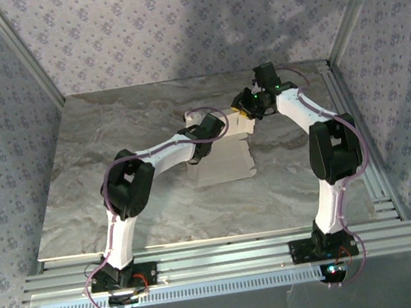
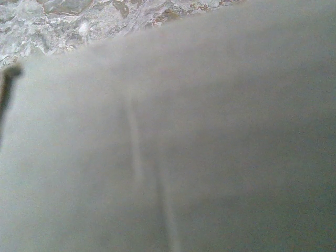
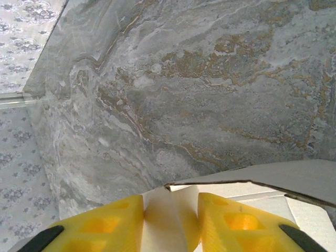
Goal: Fold the paper box
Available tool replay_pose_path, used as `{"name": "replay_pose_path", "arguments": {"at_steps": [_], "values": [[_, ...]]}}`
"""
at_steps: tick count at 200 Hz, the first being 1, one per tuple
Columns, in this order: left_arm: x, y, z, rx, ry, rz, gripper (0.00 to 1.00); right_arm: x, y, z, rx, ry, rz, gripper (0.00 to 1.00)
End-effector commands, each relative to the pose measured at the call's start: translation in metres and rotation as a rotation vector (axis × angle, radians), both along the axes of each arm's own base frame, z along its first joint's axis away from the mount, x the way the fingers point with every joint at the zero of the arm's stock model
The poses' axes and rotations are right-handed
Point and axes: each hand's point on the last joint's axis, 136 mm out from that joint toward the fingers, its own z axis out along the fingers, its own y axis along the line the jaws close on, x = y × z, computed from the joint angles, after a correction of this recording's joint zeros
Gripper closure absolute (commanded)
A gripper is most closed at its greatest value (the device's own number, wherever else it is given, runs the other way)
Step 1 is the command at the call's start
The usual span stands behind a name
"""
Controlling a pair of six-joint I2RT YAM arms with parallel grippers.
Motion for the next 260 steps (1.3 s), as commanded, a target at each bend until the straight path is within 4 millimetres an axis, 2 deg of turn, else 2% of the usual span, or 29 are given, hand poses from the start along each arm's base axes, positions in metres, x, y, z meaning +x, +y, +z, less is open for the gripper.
{"name": "replay_pose_path", "arguments": {"at_steps": [1,32,60,73,86,126,143,153,162,180,198,218,220,232,260], "values": [[-0.002,0.007,-0.008,0.08,0.04,-0.017,1.0,0.0,0.004,0.004,0.021,-0.005,-0.006,0.71],[-0.001,0.007,-0.008,0.073,0.043,-0.011,1.0,-0.003,0.005,0.005,0.04,-0.005,-0.025,0.76],[-0.002,0.008,-0.009,0.065,0.05,0.0,1.0,-0.006,0.001,0.005,0.054,-0.008,-0.055,0.85],[-0.002,0.009,-0.01,0.062,0.051,0.005,1.0,-0.007,0.001,0.004,0.066,-0.004,-0.065,0.9],[-0.002,0.009,-0.01,0.058,0.052,0.008,1.0,-0.007,0.0,0.004,0.07,-0.004,-0.072,1.0],[-0.003,0.012,-0.009,0.05,0.056,0.024,1.0,-0.01,0.0,0.01,0.095,-0.011,-0.086,1.0],[-0.002,0.015,-0.007,0.032,0.052,0.04,1.0,-0.013,-0.003,0.02,0.104,-0.029,-0.096,0.72],[0.0,0.016,-0.002,0.014,0.044,0.047,1.0,-0.014,-0.007,0.035,0.124,-0.07,-0.111,0.61],[0.003,0.016,0.005,-0.015,0.036,0.054,1.0,-0.017,-0.014,0.049,0.14,-0.1,-0.13,0.54],[0.009,0.016,0.023,-0.105,0.022,0.06,1.0,-0.025,-0.034,0.077,0.152,-0.153,-0.166,0.48],[0.017,0.018,0.044,-0.203,0.019,0.065,1.0,-0.039,-0.061,0.094,0.156,-0.182,-0.208,0.47],[0.022,0.018,0.065,-0.347,0.035,0.051,1.0,-0.052,-0.093,0.099,0.181,-0.19,-0.255,0.52],[0.023,0.018,0.066,-0.363,0.039,0.053,1.0,-0.056,-0.095,0.088,0.18,-0.165,-0.259,0.52],[0.024,0.024,0.072,-0.452,0.07,0.081,1.0,-0.068,-0.11,0.073,0.17,-0.122,-0.28,0.57],[0.023,0.032,0.089,-0.6,0.103,0.122,1.0,-0.082,-0.123,0.055,0.174,-0.078,-0.291,0.6]]}}
